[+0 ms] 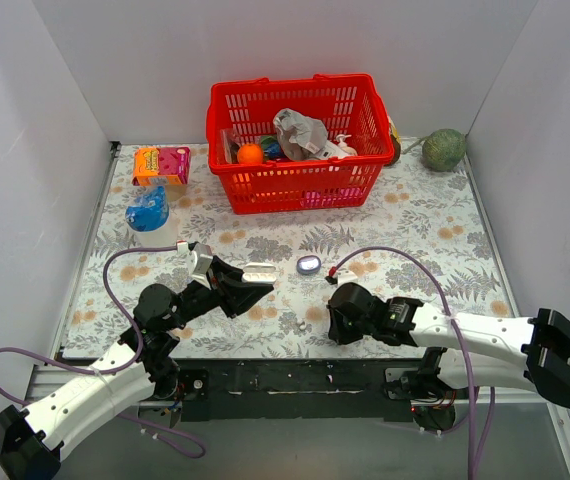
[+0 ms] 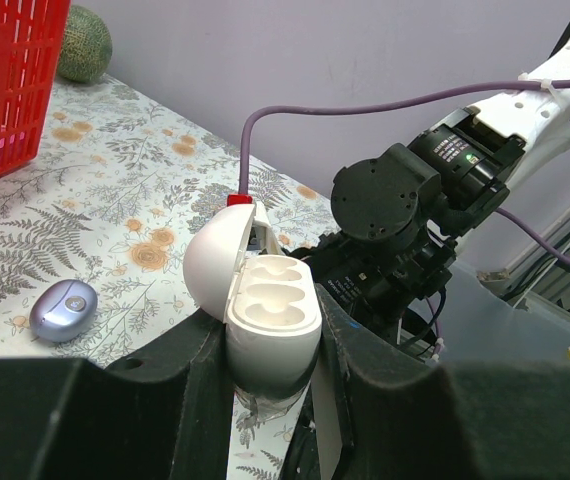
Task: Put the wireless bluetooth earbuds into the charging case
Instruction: Adjust the earbud.
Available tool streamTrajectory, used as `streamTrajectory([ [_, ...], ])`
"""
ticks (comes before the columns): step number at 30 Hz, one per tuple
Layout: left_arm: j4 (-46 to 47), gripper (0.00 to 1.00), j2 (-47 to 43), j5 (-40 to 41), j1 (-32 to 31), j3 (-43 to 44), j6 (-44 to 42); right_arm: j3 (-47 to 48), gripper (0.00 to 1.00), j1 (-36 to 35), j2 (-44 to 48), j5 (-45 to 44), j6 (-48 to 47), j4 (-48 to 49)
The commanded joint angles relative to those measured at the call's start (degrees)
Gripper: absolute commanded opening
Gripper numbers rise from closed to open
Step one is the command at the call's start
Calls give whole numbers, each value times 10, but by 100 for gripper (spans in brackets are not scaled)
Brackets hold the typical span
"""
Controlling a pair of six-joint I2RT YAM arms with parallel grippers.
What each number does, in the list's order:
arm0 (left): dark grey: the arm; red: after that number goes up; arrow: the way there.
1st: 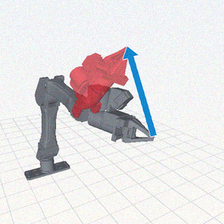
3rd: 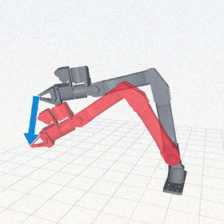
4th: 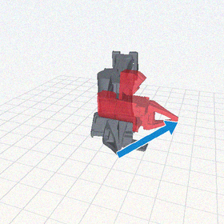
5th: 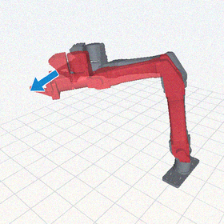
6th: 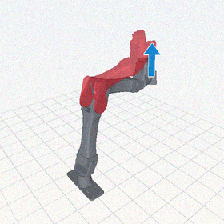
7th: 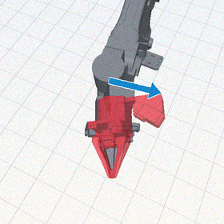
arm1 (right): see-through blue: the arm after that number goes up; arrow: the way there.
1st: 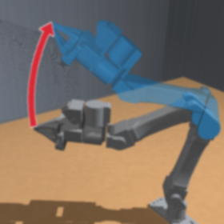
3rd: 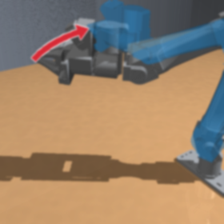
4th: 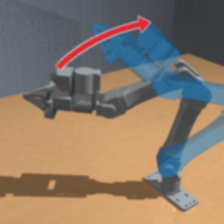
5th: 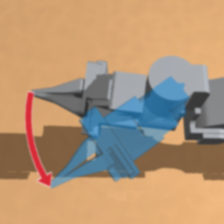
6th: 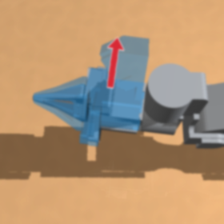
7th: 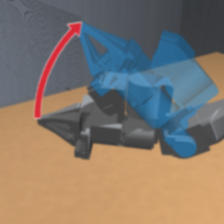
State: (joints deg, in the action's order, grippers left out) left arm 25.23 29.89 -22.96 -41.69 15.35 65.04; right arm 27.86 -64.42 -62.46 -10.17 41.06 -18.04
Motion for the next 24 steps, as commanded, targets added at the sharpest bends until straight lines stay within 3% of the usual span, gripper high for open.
streamTrajectory([
  [1,4,0,-3,-3,1,-1,1,-20,9,-3,5,-12,9,-52],
  [3,5,0,-3,-4,1,-1,1,-19,1,-3,6,-10,10,-53],
  [19,5,0,-4,-2,0,-2,1,-26,2,-5,79,-4,24,-64],
  [24,6,0,0,-6,1,-2,3,-28,33,-4,78,-5,31,-58],
])
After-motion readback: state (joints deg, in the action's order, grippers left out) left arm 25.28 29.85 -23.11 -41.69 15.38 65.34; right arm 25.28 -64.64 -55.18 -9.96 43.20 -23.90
